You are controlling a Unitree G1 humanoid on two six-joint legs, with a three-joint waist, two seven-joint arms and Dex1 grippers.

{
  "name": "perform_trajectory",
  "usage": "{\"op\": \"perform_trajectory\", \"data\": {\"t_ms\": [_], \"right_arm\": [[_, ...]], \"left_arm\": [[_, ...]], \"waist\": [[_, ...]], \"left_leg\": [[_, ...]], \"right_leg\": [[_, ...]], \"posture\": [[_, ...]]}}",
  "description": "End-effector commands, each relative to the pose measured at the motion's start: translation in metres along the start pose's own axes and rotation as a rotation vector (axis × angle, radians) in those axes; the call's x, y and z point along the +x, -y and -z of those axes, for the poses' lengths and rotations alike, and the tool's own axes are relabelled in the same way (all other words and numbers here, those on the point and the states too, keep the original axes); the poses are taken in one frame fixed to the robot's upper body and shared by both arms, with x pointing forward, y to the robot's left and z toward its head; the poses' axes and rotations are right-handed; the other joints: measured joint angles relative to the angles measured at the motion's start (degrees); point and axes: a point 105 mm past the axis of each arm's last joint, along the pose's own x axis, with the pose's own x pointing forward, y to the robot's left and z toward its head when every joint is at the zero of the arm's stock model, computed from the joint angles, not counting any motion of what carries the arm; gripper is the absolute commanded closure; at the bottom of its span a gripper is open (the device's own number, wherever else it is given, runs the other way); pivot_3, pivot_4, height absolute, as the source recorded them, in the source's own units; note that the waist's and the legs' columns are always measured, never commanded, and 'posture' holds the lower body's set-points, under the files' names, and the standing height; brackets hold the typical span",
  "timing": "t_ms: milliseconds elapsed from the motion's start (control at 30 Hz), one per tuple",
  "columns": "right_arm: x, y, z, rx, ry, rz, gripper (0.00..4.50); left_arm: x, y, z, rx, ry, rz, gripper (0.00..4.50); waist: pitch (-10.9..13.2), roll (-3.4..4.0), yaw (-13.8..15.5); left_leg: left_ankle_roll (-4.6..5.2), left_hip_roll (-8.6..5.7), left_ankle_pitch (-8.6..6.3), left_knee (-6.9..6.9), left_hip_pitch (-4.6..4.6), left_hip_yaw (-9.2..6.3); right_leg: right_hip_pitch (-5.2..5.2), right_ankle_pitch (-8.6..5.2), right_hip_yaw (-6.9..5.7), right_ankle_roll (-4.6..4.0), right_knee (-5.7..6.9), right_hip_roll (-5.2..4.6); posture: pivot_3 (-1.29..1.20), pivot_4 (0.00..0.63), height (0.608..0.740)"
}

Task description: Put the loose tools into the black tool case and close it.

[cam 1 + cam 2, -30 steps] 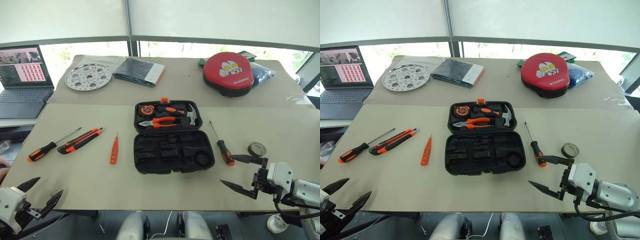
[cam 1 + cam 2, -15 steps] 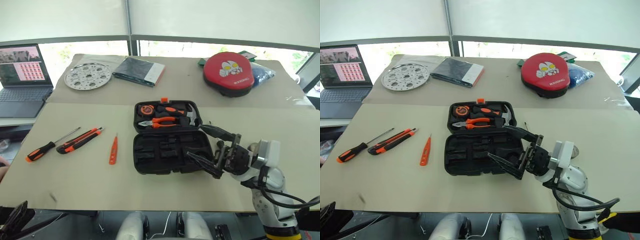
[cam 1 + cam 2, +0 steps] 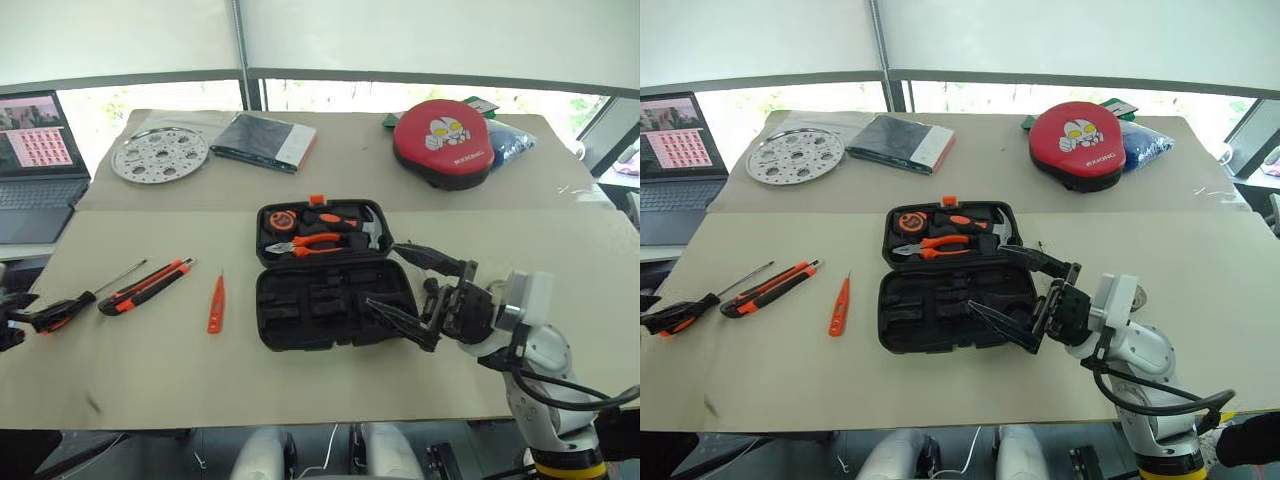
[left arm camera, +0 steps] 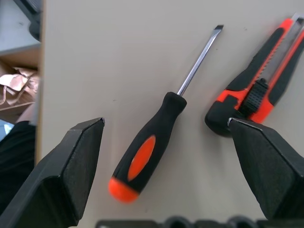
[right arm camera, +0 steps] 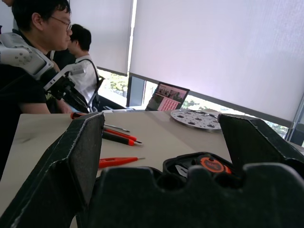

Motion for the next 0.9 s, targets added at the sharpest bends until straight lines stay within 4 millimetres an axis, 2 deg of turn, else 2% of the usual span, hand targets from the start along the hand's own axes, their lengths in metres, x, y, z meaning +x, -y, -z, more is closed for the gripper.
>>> {"op": "perform_trajectory", "data": {"t_ms": [33,133,333,400,433,467,500,567,733,900], "right_arm": [[-0.003,0.002,-0.012,-0.049,0.008,0.011,0.07],[-0.006,0.004,-0.014,-0.063,-0.006,0.038,0.0],[-0.003,0.004,-0.016,-0.069,-0.013,0.058,0.0],[-0.004,0.005,-0.016,-0.071,-0.024,0.068,0.0],[-0.005,0.006,-0.016,-0.073,-0.029,0.075,0.0],[-0.008,0.009,-0.017,-0.081,-0.042,0.084,0.0],[-0.013,0.012,-0.017,-0.093,-0.062,0.095,0.0],[-0.022,0.016,-0.018,-0.112,-0.092,0.106,0.0],[-0.053,0.022,-0.011,-0.123,-0.23,0.129,0.0],[-0.082,0.029,-0.003,-0.11,-0.384,0.125,0.0]], "left_arm": [[0.002,-0.008,0.005,0.064,-0.091,-0.002,0.0],[0.008,-0.007,0.012,0.09,-0.146,0.018,0.72],[0.016,-0.01,0.006,0.108,-0.099,0.022,2.83],[0.014,-0.008,-0.011,0.156,0.016,0.043,3.52],[0.011,-0.007,-0.02,0.184,0.076,0.052,3.67],[0.004,-0.002,-0.043,0.229,0.217,0.075,3.67],[-0.004,0.01,-0.066,0.291,0.335,0.126,3.67],[-0.013,0.033,-0.087,0.352,0.43,0.235,3.67],[0.001,0.153,-0.104,0.527,0.346,0.687,3.67],[0.029,0.248,-0.105,0.719,0.222,0.872,3.67]], "waist": [[0.0,-0.05,-0.2],[0.0,-0.06,-0.1],[0.0,-0.15,0.1],[0.0,-0.18,0.1],[0.0,-0.23,0.1],[0.0,-0.3,0.1],[0.1,-0.39,0.1],[0.1,-0.73,0.6],[0.1,-0.81,2.1],[0.2,-0.79,2.2]], "left_leg": [[-0.06,0.0,0.02,-0.12,-0.01,0.03],[-0.14,0.0,0.07,-0.37,-0.04,0.29],[-0.14,0.03,0.08,-0.28,0.0,0.69],[-0.13,0.06,0.08,-0.26,0.04,0.65],[-0.13,0.07,0.08,-0.26,0.05,0.6],[-0.13,0.07,0.08,-0.26,0.04,0.59],[-0.13,0.09,0.08,-0.24,0.03,0.58],[-0.13,0.1,0.08,-0.15,-0.03,0.54],[0.09,-0.01,-0.02,0.2,-0.06,0.42],[0.2,-0.11,0.0,0.35,0.02,0.35]], "right_leg": [[-0.09,-0.02,0.0,-0.01,0.04,0.02],[-0.3,-0.1,0.01,-0.04,0.07,0.0],[-0.47,-0.27,0.19,-0.13,0.4,-0.24],[-0.51,-0.3,0.26,-0.17,0.44,-0.28],[-0.53,-0.3,0.29,-0.17,0.46,-0.3],[-0.58,-0.3,0.3,-0.18,0.53,-0.34],[-0.61,-0.29,0.29,-0.19,0.55,-0.35],[-0.65,-0.29,0.26,-0.21,0.6,-0.42],[-0.42,-0.32,0.21,-0.14,0.57,-0.58],[-0.15,-0.16,0.35,0.07,0.53,-0.47]], "posture": [[0.0,0.15,0.74],[0.0,0.15,0.74],[0.0,0.15,0.74],[0.0,0.15,0.74],[0.0,0.15,0.74],[0.0,0.15,0.74],[0.0,0.15,0.74],[0.0,0.15,0.74],[0.0,0.15,0.74],[0.0,0.15,0.74]]}}
